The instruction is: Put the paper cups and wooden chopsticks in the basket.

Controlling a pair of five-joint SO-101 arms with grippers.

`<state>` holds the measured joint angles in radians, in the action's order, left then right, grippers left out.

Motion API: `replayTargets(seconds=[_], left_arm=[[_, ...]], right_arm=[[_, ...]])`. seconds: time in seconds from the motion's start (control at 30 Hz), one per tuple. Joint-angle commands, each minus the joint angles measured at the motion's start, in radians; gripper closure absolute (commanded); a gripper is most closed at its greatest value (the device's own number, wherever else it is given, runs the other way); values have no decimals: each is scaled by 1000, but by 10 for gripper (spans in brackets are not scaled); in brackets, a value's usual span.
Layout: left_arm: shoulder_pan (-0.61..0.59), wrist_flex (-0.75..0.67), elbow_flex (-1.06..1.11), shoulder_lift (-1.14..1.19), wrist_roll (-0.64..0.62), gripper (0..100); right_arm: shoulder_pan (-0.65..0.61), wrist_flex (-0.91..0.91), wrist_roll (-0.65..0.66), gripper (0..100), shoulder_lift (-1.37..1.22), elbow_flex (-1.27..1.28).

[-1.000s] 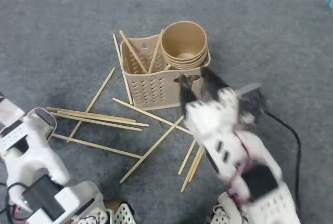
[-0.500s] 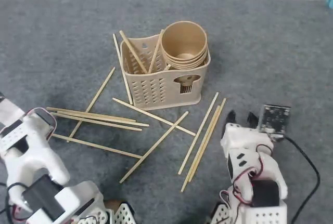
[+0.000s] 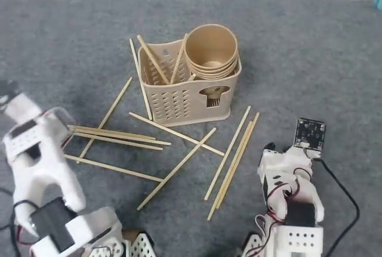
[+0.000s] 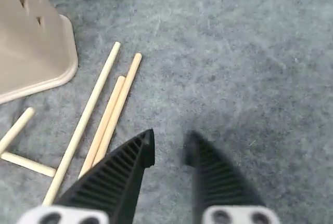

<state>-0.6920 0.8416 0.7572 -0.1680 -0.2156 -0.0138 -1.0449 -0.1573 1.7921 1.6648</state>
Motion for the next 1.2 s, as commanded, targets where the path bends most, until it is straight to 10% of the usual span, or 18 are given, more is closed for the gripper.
replayTargets(seconds=[0.0,0.53,1.17], left_arm=[[137,199,-239,-3,0,985],[474,143,-495,71,-157,915],[506,146,-1148,775,-252,856]], right_arm=[[18,7,15,963,15,18],[18,2,15,955,15,18],[18,4,15,955,13,18]])
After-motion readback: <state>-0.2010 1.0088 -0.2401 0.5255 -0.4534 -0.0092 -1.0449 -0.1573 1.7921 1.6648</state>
